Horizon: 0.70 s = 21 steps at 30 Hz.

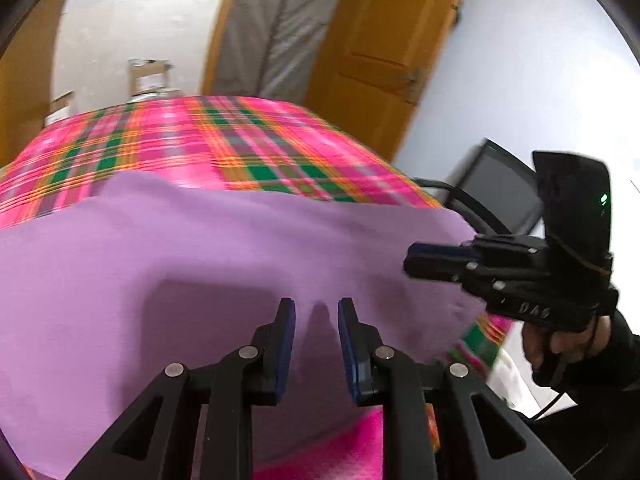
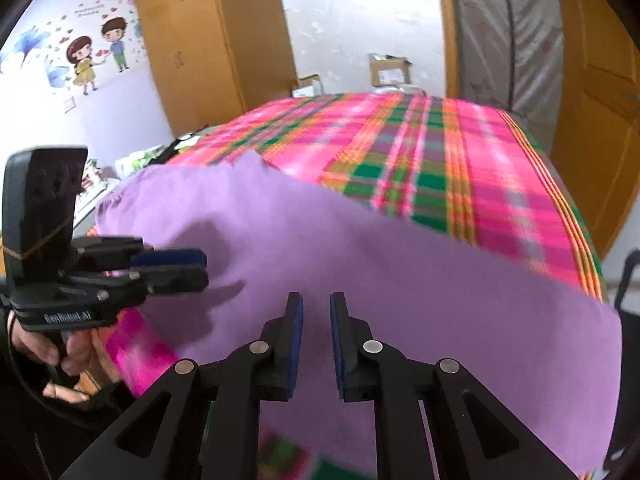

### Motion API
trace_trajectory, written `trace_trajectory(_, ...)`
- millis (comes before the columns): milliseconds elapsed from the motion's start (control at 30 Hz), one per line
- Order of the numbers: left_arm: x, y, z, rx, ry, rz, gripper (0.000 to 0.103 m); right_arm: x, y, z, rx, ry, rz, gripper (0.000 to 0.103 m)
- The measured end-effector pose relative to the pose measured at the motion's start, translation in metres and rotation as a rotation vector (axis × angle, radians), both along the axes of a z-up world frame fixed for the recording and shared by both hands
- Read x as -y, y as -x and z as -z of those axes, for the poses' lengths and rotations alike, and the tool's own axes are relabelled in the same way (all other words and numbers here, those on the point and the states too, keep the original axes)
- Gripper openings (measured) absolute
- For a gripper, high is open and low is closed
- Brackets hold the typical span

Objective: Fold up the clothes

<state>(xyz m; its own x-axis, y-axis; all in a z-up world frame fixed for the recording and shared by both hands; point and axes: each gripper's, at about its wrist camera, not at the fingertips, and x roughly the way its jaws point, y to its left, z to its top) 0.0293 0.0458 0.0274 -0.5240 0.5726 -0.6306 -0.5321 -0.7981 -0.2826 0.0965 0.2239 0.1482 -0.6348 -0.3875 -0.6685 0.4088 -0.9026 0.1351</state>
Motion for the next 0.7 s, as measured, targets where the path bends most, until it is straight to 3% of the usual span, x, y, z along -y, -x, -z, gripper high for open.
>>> trace_trajectory(167, 0.036, 0.017, 0.004, 0.02, -0.004, -0.128, 0.022, 0.03, 0.058, -0.001, 0.072, 0.053, -0.016, 0.014)
trace_trajectory(300, 0.055, 0.018, 0.012, 0.047, 0.008, -0.173, 0.022, 0.036, 0.091, 0.012, 0.121, 0.054, 0.02, 0.014)
trace_trajectory(467, 0.068, 0.018, 0.02, 0.063, -0.034, -0.174, 0.022, 0.012, 0.11, 0.018, 0.16, 0.076, 0.142, 0.012)
trace_trajectory(633, 0.068, 0.019, 0.022, 0.062, -0.043, -0.164, 0.022, -0.012, 0.12, 0.017, 0.176, 0.11, 0.25, 0.017)
trace_trajectory(700, 0.069, 0.02, 0.023, 0.069, -0.059, -0.164, 0.022, 0.006, 0.121, 0.012, 0.156, 0.105, 0.193, 0.017)
